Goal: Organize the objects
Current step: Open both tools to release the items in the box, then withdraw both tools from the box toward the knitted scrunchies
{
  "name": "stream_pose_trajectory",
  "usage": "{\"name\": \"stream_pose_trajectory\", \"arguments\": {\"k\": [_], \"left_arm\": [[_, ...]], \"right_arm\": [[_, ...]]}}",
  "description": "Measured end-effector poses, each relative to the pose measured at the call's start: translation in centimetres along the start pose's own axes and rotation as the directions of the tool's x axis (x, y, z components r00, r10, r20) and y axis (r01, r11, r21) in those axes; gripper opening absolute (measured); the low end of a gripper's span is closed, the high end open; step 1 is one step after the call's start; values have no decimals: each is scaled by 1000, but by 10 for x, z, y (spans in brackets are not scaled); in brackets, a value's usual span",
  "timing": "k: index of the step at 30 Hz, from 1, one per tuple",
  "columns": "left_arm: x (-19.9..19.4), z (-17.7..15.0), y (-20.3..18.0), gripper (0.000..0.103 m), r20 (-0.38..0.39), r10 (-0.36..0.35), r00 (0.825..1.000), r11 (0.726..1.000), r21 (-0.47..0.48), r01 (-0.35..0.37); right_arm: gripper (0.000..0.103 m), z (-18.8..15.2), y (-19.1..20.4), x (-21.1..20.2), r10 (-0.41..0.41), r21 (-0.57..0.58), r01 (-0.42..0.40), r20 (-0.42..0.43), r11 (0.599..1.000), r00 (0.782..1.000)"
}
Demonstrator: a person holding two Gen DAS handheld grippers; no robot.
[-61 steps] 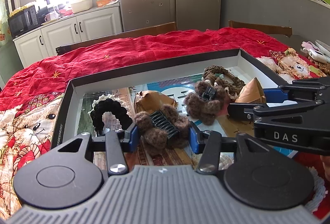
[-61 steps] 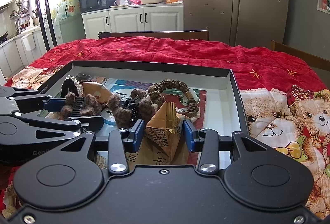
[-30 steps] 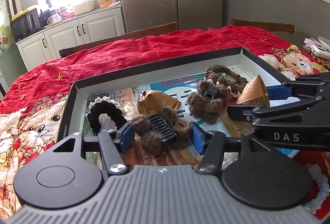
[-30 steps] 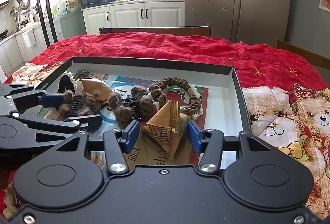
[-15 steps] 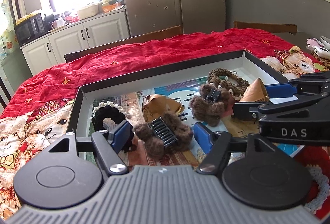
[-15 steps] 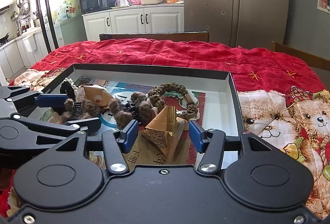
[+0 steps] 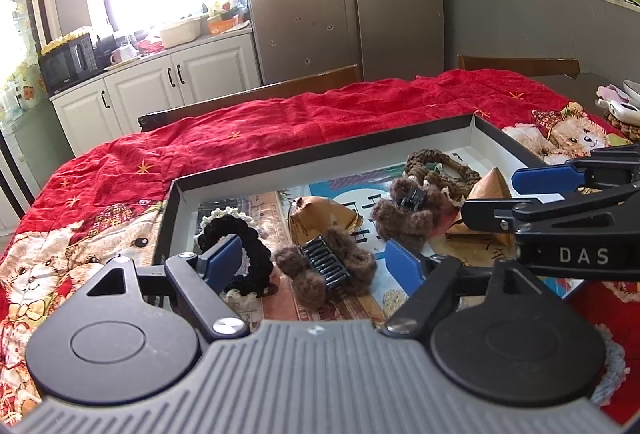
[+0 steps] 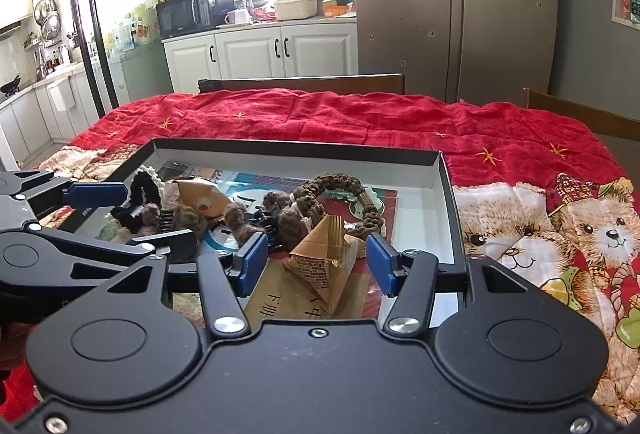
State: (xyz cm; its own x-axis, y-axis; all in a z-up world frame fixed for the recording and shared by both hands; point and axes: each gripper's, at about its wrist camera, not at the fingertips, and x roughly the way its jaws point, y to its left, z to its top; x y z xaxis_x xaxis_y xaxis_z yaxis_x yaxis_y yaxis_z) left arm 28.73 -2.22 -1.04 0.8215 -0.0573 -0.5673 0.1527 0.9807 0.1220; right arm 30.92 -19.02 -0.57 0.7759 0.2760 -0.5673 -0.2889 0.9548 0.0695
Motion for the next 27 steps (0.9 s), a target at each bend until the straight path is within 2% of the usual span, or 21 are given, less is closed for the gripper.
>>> {"name": "stream_pose_trajectory", "arguments": {"k": [11, 27], "left_arm": [[-33, 4, 1, 93, 48, 4, 999, 1000, 10, -5], [-92, -1, 14, 96, 102, 11, 995, 1000, -26, -9]], "right_arm": [[55, 4, 6, -30, -6, -13, 6, 32, 1000, 999], [58, -3, 16, -89, -7, -36, 10, 85, 999, 996]]}}
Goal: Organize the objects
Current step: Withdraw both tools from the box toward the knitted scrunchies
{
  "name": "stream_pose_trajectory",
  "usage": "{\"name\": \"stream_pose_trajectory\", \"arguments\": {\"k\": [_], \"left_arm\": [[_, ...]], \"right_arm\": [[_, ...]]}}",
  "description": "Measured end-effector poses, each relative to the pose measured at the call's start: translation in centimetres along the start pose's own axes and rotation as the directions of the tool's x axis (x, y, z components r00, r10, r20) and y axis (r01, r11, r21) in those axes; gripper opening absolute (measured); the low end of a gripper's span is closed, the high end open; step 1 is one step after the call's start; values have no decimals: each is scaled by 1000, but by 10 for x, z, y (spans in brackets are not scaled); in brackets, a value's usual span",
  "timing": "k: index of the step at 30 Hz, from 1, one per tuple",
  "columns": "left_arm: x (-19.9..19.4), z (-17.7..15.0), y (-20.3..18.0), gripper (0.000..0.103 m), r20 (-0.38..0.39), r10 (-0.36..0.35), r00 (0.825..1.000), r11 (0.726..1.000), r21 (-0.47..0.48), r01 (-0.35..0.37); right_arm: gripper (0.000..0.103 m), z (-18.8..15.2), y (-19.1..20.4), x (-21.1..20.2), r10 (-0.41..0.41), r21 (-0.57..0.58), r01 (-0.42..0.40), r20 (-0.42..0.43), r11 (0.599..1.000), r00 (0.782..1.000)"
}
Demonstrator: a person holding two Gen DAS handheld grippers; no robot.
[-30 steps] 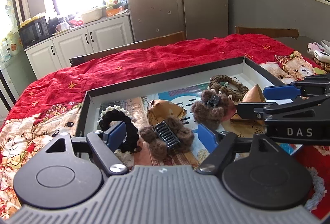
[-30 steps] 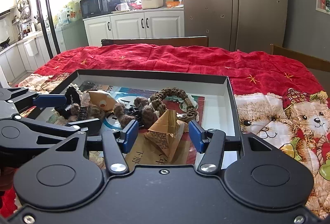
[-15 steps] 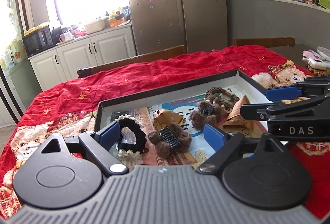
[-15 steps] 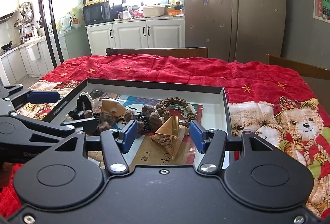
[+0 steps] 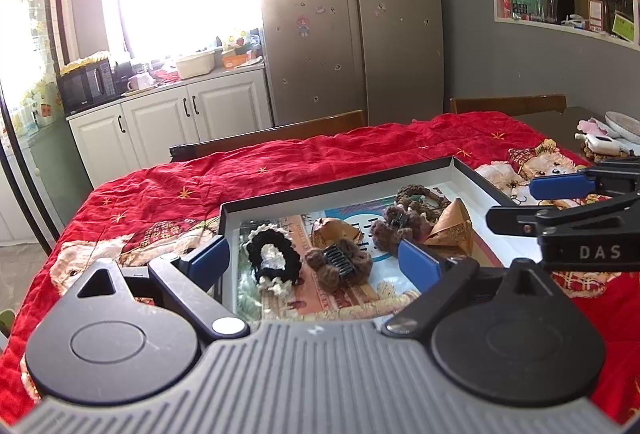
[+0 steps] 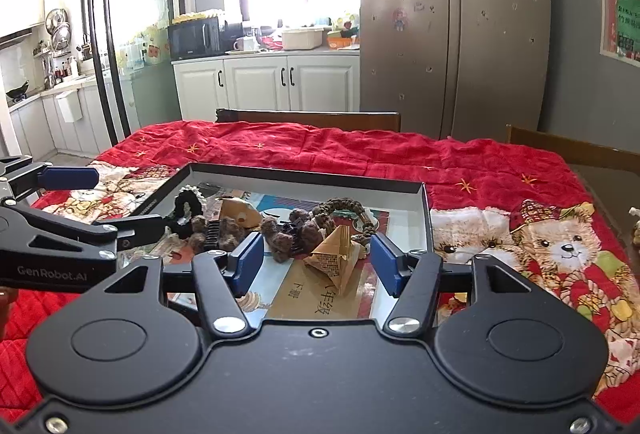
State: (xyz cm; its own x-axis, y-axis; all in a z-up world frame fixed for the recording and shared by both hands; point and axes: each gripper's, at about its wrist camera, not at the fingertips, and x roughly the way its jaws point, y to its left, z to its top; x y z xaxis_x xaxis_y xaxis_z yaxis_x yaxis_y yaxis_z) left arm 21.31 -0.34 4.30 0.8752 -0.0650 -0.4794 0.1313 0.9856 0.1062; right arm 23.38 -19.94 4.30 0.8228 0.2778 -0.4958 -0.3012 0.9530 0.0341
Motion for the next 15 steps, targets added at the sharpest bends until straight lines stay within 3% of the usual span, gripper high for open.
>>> {"name": "stream_pose_trajectory", "arguments": {"k": [15], "left_arm": [[-48, -17, 9, 96, 41, -5, 999, 1000, -8, 5]], "right_arm": [[59, -19, 2, -42, -7, -16, 7, -4, 1000, 1000]]}}
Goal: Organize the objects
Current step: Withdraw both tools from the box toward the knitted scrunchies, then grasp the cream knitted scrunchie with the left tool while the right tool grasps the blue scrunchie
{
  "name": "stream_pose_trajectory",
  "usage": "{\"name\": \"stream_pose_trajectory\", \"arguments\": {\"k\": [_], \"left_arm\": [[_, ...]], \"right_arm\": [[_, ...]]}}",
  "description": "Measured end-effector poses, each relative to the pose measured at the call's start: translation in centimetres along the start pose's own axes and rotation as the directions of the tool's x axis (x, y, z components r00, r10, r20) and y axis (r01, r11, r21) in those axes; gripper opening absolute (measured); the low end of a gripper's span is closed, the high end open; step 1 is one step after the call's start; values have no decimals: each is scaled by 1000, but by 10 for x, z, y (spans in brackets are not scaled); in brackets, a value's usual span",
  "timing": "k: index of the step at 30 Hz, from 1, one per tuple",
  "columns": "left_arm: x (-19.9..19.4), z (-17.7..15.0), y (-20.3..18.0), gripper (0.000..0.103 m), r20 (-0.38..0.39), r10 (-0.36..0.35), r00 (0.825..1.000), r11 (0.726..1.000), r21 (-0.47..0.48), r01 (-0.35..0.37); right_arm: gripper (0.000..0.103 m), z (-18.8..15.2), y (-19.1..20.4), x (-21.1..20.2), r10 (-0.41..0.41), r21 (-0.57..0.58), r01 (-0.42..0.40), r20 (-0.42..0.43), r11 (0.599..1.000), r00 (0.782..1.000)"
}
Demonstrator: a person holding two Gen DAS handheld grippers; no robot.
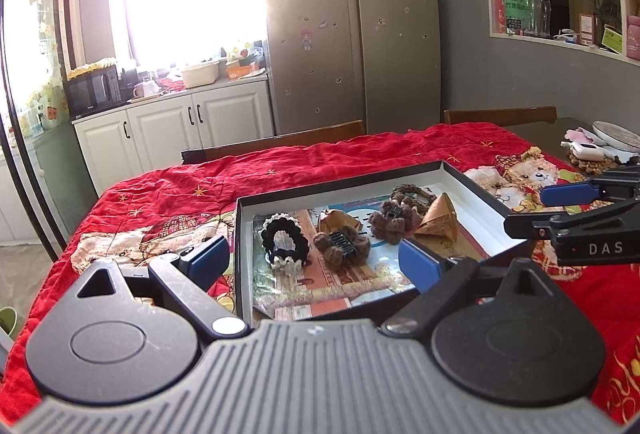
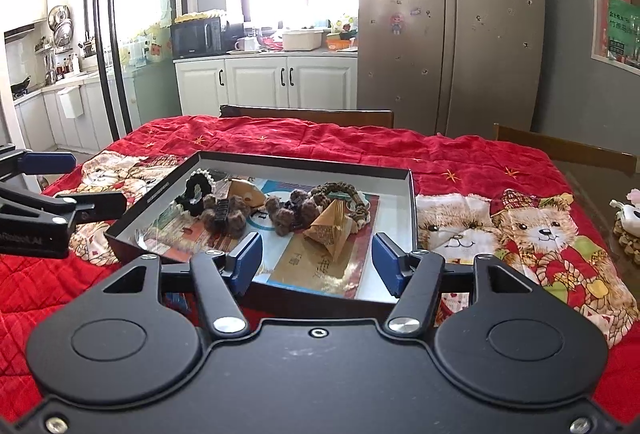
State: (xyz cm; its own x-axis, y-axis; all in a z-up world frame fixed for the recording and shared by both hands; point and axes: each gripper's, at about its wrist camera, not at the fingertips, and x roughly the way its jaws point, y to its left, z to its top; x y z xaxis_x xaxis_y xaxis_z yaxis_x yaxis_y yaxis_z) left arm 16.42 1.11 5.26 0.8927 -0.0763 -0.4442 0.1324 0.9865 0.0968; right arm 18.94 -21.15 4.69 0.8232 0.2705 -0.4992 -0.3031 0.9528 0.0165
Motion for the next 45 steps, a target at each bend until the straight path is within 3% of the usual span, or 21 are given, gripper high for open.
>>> {"name": "stream_pose_trajectory", "arguments": {"k": [19, 37, 45], "left_arm": [[-8, -46, 7, 96, -62, -12, 998, 999, -35, 9], [17, -76, 13, 95, -128, -54, 990, 997, -60, 46], [26, -84, 13, 89, -154, -70, 986, 996, -68, 60]], "right_arm": [[59, -40, 7, -14, 3, 11, -2, -40, 1000, 999], [58, -68, 0, 9, -30, 30, 33, -86, 999, 996], [53, -75, -7, 17, -39, 51, 45, -106, 998, 994]]}}
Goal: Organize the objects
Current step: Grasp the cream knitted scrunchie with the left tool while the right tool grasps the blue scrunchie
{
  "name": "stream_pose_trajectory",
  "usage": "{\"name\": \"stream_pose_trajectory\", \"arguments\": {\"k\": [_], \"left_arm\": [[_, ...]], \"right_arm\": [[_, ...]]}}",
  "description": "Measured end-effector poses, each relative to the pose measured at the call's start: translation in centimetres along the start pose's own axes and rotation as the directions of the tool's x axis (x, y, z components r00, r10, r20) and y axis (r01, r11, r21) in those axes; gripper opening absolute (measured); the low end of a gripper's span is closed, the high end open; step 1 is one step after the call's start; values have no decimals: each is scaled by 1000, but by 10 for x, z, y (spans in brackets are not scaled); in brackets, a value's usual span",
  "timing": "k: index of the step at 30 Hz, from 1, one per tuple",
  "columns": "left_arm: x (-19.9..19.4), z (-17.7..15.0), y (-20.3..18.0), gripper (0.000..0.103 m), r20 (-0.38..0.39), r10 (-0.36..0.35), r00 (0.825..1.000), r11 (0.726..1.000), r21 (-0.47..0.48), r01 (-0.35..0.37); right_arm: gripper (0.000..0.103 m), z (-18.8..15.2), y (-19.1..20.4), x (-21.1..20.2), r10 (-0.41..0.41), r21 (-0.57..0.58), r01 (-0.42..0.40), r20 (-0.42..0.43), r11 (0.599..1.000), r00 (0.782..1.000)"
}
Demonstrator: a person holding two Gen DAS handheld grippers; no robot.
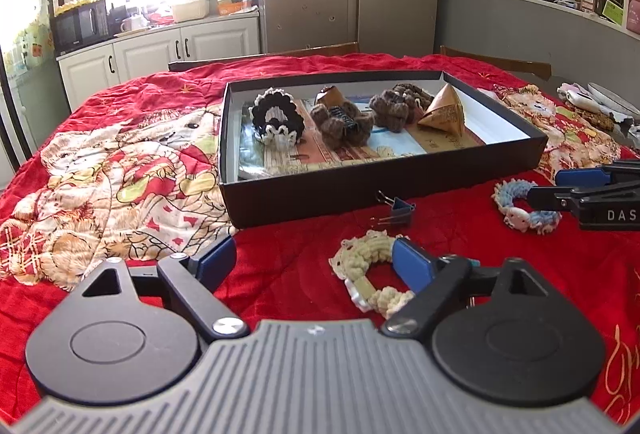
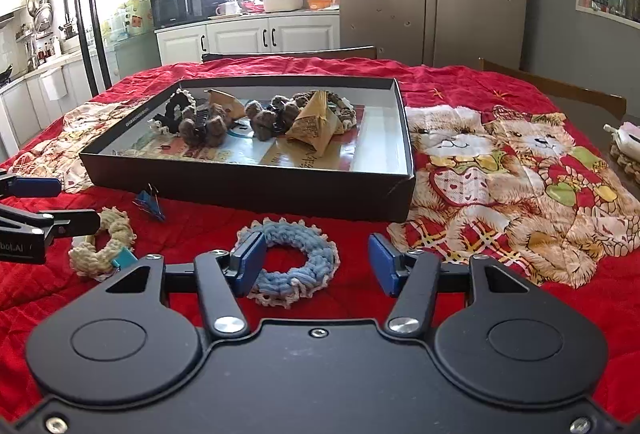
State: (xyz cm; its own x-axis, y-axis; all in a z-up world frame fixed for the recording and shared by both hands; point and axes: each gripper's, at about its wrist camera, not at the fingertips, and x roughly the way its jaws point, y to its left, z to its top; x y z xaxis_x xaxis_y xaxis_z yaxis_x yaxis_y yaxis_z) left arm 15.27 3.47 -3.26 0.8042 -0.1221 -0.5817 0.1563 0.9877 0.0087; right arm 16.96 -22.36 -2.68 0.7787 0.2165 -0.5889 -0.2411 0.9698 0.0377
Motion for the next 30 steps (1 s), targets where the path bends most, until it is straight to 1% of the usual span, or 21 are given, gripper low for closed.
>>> {"name": "stream_pose_trajectory", "arguments": {"k": [7, 11, 21, 26, 30], "left_arm": [[7, -4, 0, 84, -20, -8, 1000, 1000, 7, 8], [10, -6, -2, 80, -34, -15, 999, 1000, 14, 16], [11, -9, -6, 72, -46, -40, 998, 999, 17, 41], [11, -9, -8, 57, -45, -50, 998, 999, 19, 51], [10, -9, -9, 51, -45, -58, 997, 998, 16, 59]], "right_arm": [[49, -3, -1, 6, -11, -3, 11, -9, 1000, 1000], [48, -4, -2, 9, -8, -5, 8, -21, 1000, 1000], [40, -6, 1, 12, 3, -16, -4, -33, 1000, 999], [36, -7, 1, 12, 8, -18, -9, -35, 1000, 999], [30, -8, 2, 12, 17, -22, -18, -37, 1000, 999]]}}
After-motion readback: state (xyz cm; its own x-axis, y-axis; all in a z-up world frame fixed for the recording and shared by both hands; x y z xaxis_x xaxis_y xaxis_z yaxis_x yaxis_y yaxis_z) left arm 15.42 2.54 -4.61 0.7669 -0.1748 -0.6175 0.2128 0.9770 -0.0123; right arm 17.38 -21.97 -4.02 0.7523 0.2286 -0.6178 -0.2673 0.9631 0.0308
